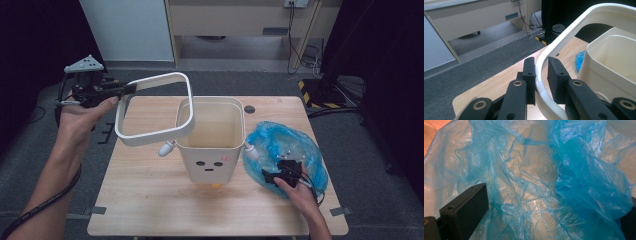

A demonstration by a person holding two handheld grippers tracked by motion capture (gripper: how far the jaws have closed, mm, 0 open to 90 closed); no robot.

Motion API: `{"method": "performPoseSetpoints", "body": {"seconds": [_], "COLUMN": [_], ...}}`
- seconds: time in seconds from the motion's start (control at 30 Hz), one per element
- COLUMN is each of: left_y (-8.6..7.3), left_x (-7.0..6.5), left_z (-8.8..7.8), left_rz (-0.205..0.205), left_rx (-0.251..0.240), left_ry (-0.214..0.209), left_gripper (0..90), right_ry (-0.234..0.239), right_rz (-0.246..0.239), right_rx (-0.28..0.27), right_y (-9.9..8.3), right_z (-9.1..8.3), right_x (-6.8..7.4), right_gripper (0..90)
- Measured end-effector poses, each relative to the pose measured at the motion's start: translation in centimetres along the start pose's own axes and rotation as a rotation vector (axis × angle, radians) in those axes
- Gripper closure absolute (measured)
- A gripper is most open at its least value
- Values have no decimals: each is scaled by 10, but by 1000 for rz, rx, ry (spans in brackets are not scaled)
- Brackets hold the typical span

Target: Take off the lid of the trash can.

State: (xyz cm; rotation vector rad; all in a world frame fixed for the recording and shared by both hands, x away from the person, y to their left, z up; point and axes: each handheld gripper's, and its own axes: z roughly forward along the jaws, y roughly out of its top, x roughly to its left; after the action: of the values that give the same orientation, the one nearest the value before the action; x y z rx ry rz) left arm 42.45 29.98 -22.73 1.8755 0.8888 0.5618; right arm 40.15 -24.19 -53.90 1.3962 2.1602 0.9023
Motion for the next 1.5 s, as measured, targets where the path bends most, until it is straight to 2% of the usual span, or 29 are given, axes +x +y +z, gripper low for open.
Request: {"method": "performPoseSetpoints", "body": {"seconds": [0.87,1.5], "left_y": [-22,-62], "left_x": [25,59], "left_z": [-15,-23], "left_rz": [-52,-135], "left_rx": [-14,-17], "left_ry": [44,87], "left_gripper": [767,766], "right_ry": [-1,0], "right_rz": [0,-3], "right_rx": [0,0], "right_y": [0,-1], "right_z": [0,-1], "right_x": [0,1], "right_gripper": [12,12]}}
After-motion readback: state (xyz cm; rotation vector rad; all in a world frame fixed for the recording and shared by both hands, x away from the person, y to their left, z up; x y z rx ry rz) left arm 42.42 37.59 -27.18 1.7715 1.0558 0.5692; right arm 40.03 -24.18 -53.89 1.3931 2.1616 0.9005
